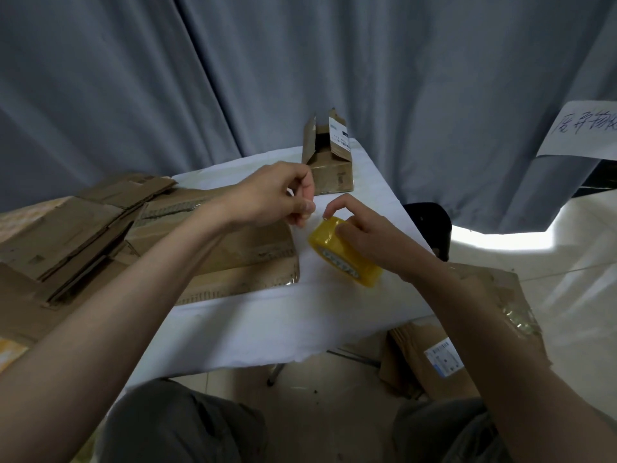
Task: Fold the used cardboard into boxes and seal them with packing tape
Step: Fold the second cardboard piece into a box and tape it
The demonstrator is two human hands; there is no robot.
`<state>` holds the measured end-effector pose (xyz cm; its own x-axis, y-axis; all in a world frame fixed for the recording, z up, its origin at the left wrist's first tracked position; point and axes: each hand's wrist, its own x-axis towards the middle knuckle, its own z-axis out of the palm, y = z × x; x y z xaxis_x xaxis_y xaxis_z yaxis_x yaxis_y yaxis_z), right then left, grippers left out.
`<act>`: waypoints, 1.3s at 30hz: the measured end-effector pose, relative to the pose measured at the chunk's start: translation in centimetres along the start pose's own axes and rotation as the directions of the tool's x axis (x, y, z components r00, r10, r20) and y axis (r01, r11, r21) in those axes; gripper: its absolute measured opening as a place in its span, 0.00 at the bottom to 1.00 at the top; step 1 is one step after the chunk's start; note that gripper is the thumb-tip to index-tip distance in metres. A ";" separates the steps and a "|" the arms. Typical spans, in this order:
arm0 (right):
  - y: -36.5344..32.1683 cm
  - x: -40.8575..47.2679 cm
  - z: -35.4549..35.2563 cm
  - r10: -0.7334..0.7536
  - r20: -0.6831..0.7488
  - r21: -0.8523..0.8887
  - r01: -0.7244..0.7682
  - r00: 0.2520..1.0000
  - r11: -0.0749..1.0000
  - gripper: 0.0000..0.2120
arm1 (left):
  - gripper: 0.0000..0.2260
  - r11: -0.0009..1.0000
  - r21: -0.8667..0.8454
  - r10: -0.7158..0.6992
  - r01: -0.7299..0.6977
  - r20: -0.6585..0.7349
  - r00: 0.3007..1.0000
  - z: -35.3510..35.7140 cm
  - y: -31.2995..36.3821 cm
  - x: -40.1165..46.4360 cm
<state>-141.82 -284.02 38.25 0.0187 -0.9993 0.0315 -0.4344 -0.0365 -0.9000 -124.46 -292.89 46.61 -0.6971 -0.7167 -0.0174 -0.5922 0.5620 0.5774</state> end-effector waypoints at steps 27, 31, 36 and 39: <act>-6.2 -0.2 4.9 -0.190 -0.049 -0.324 0.164 0.981 0.932 0.07 | 0.28 0.850 0.157 -0.408 0.502 -0.406 0.818 -4.9 -14.8 -11.4; -8.0 0.4 6.5 -0.192 -0.036 -0.273 0.175 0.981 0.946 0.11 | 0.27 0.857 0.190 -0.356 0.480 -0.456 0.816 -2.4 -11.9 -10.5; -9.2 1.3 8.2 -0.163 -0.026 -0.271 0.150 0.986 0.951 0.16 | 0.25 0.938 0.060 -0.264 0.341 -0.512 0.817 -1.3 -9.7 -11.5; -9.6 1.4 9.2 -0.196 -0.055 -0.283 0.172 0.979 0.943 0.17 | 0.27 0.988 -0.114 -0.148 0.101 -0.567 0.811 -1.8 -9.0 -13.4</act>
<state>-129.33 -285.03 42.92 0.0535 -0.9715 0.2309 -0.6618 -0.2076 -0.7204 -109.06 -289.12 43.11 -0.2482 -0.8983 0.3626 -0.6097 0.4357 0.6621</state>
